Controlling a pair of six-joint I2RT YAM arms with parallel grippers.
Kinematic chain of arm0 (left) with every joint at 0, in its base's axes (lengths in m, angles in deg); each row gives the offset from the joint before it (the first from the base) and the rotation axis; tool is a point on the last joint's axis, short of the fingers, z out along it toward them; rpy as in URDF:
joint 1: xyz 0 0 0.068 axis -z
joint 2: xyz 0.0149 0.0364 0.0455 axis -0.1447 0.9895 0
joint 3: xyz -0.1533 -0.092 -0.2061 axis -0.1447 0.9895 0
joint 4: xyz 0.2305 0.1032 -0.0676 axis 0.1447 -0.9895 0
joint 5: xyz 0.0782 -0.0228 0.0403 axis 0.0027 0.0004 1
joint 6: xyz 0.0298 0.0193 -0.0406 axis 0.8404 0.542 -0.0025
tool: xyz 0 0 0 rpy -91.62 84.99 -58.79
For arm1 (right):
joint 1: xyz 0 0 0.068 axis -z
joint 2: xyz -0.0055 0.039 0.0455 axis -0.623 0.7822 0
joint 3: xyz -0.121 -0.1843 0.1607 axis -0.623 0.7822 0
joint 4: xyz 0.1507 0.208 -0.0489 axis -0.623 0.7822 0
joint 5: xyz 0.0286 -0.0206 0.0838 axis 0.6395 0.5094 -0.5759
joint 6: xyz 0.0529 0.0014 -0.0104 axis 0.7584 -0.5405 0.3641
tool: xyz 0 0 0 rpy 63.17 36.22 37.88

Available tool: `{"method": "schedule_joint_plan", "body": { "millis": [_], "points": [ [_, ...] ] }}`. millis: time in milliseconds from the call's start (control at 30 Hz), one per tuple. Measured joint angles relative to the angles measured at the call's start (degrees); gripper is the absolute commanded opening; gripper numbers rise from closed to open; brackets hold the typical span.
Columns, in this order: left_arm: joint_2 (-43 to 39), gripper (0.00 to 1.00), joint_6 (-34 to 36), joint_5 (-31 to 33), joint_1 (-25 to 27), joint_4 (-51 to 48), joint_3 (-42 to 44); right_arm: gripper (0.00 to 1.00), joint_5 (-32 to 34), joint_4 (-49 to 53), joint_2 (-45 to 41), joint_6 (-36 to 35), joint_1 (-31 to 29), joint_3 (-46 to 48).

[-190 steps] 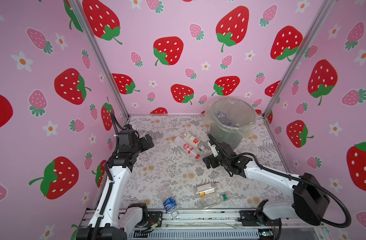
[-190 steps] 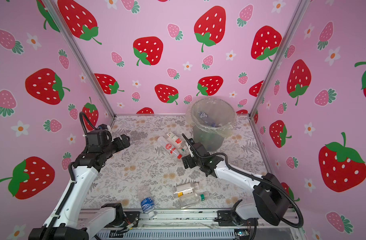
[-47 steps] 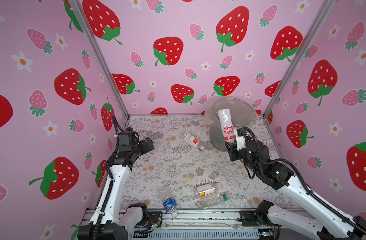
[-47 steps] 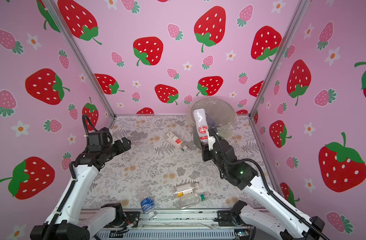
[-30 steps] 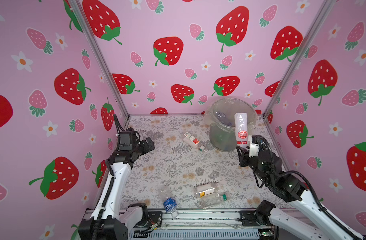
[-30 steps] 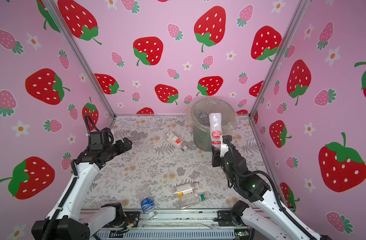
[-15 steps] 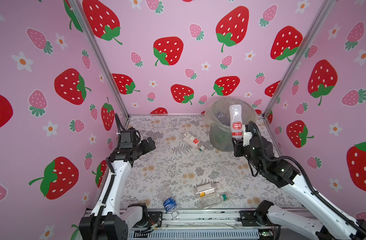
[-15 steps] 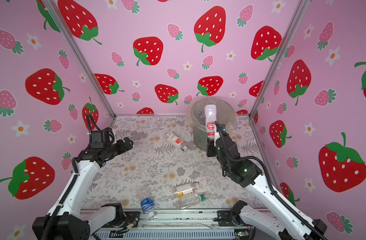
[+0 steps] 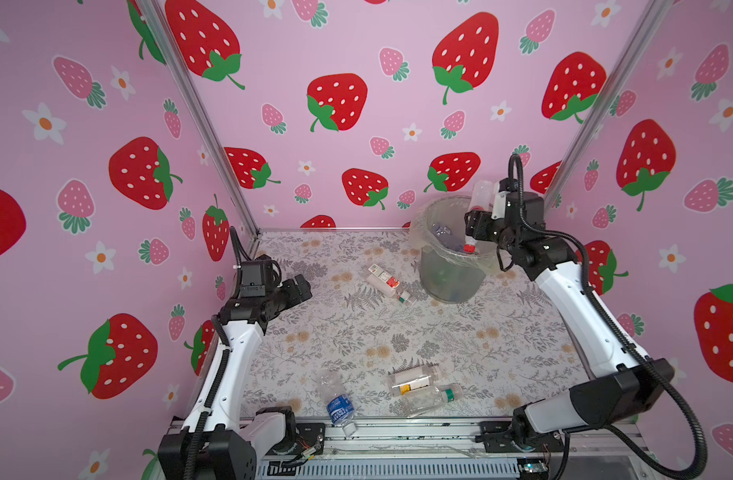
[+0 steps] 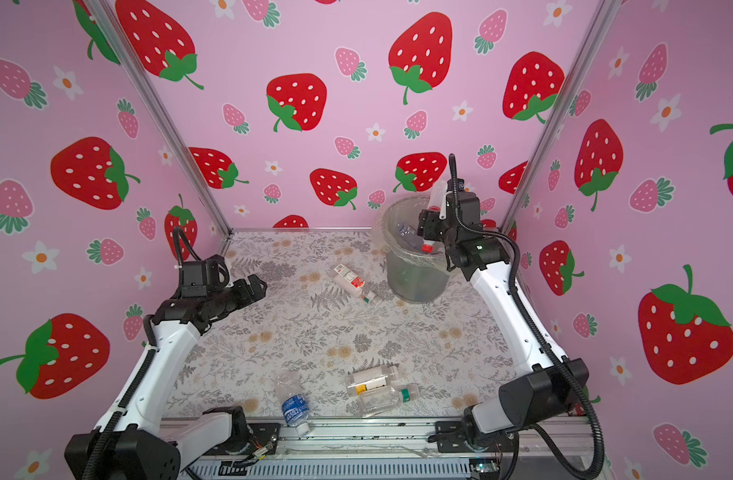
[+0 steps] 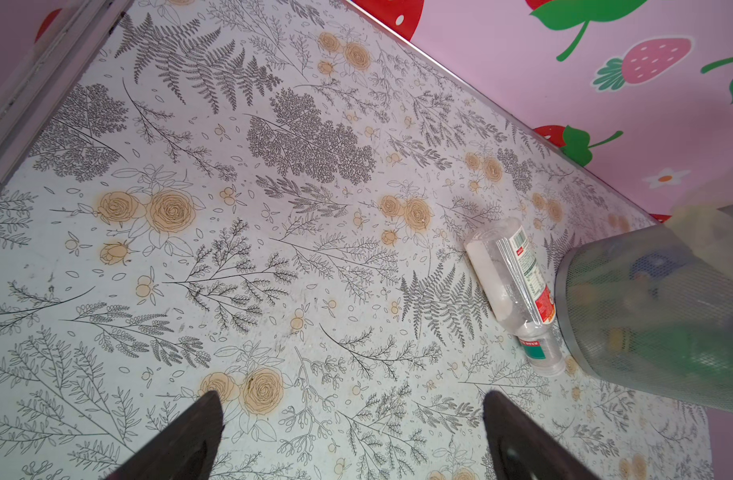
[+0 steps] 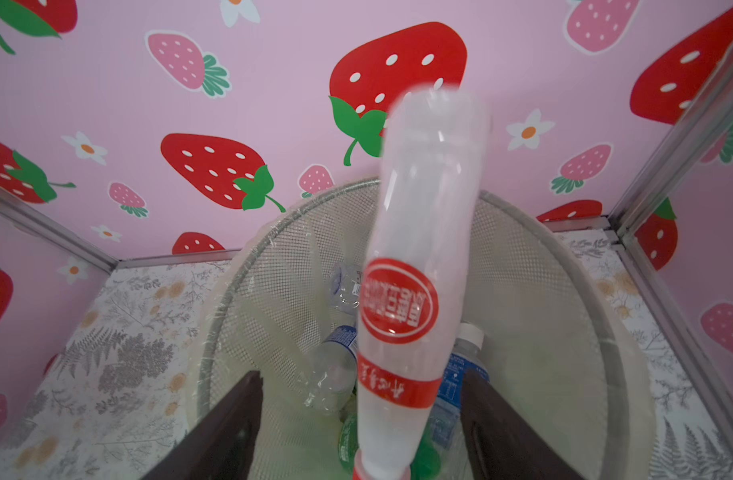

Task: Throw the plastic bottles in the bin
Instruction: 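Raise the white bottle over the bin opening with the right gripper, then open the right gripper to drop the white bottle into the bin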

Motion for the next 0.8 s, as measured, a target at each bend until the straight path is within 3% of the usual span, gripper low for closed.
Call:
{"method": "schedule_joint_plan", "body": {
  "millis": [100,167,467,800],
  "points": [
    [-0.02,0.99,0.11,0.02,0.0,0.0,-0.02,0.88,-1.99,-0.74,-2.54,0.33,0.0,4.35],
    [-0.02,0.99,0.11,0.04,0.0,0.0,-0.02,0.99,-2.58,-0.87,-5.73,0.48,-0.15,7.78],
    [-0.02,0.99,0.07,0.0,0.0,0.0,-0.02,0.99,-3.23,-3.37,-19.78,-0.35,-0.15,18.27],
    [-0.81,0.99,-1.01,1.09,0.0,0.04,-0.02,0.99,-7.23,-5.55,-29.03,-0.13,-0.15,32.74]
  ]
}}
